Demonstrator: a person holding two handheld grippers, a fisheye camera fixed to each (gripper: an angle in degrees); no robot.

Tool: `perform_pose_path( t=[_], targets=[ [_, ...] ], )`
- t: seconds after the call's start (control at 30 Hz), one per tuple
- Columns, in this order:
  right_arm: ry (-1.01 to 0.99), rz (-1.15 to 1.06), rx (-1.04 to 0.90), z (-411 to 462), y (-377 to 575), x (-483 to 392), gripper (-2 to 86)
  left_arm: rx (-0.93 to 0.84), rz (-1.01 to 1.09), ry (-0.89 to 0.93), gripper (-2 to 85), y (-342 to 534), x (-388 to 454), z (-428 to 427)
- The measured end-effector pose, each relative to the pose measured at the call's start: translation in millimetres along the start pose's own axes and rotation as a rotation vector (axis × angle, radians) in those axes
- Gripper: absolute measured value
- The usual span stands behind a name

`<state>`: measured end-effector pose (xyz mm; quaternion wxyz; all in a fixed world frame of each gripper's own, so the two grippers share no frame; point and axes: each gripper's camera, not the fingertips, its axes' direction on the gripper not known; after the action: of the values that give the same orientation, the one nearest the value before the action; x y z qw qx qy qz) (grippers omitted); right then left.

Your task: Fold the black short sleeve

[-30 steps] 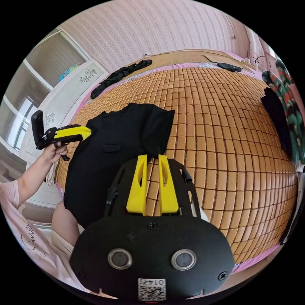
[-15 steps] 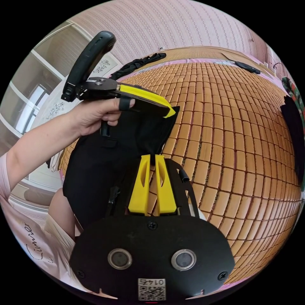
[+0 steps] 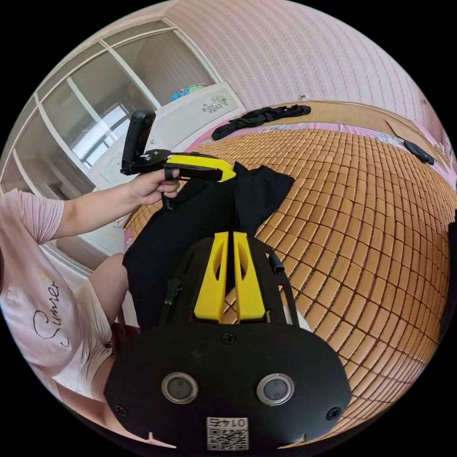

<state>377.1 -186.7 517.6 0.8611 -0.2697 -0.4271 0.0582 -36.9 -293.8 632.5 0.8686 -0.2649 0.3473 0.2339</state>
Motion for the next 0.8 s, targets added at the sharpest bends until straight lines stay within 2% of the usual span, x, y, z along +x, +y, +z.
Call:
perform_pose_path(
  t=[0.17, 0.37, 0.47, 0.57, 0.7, 0.8],
  targets=[
    [0.000, 0.047, -0.020, 4, 4, 10, 0.9, -0.044, -0.110, 0.041, 5.3, 27, -27, -1],
    [0.019, 0.049, -0.078, 27, -5, 7, 0.8, -0.014, -0.095, 0.035, 5.1, 14, -33, 0],
    [0.101, 0.072, -0.252, 53, -11, 12, 0.6, 0.021, -0.134, 0.050, 5.0, 25, -48, -9],
    [0.058, 0.071, -0.195, 38, -18, 13, 0.7, 0.038, -0.178, 0.059, 5.4, 51, -75, -25],
    [0.159, 0.051, -0.094, 24, -47, 22, 3.6, 0.061, -0.348, -0.022, 6.4, 103, -135, -59],
    [0.216, 0.086, -0.132, 38, -78, 44, 6.9, 0.130, -0.436, -0.096, 7.2, 135, -175, -84]
  ],
)
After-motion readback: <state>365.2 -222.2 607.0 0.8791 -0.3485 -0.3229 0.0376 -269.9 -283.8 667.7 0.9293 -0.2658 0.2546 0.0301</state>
